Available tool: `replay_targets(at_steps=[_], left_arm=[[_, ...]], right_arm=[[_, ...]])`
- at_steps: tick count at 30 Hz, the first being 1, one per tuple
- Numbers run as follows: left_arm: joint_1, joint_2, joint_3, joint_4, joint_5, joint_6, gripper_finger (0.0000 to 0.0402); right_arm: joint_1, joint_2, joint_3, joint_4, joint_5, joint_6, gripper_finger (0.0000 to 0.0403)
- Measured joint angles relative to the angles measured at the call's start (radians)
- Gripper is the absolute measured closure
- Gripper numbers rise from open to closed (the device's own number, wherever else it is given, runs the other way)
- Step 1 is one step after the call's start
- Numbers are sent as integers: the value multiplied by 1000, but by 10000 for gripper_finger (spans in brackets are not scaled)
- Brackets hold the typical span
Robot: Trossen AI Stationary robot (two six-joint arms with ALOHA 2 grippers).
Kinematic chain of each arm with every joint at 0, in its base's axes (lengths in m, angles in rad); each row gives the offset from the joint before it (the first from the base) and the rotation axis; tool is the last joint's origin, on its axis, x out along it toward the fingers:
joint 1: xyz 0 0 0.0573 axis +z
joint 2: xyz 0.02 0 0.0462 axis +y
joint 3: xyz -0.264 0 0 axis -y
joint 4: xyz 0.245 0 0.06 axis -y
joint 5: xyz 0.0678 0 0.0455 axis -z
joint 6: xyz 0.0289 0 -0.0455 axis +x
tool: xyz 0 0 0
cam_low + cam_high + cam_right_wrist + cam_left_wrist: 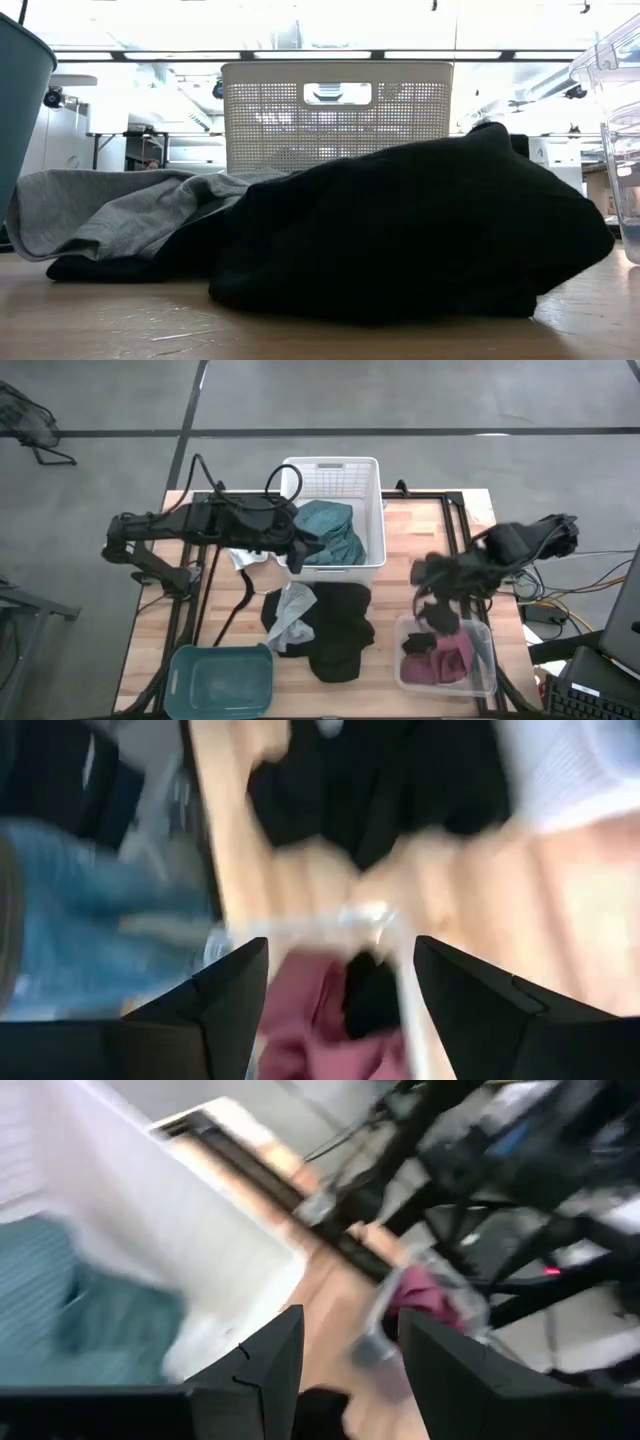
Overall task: Pick & Place Cloths
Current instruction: Put the white sock into the dark blue bin
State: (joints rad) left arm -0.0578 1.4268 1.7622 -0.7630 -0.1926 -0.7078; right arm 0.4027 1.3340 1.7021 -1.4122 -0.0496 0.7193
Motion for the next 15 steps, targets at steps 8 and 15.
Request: replay_targets(at_steps=[8,15], left_arm=[[76,-59,0,-391,-71,-192,232],[116,-65,0,-632,-116,-137,232]], right_arm=[[-49,-38,63,145,157,-50,176],[-75,-35,84,227,159,-92,166]])
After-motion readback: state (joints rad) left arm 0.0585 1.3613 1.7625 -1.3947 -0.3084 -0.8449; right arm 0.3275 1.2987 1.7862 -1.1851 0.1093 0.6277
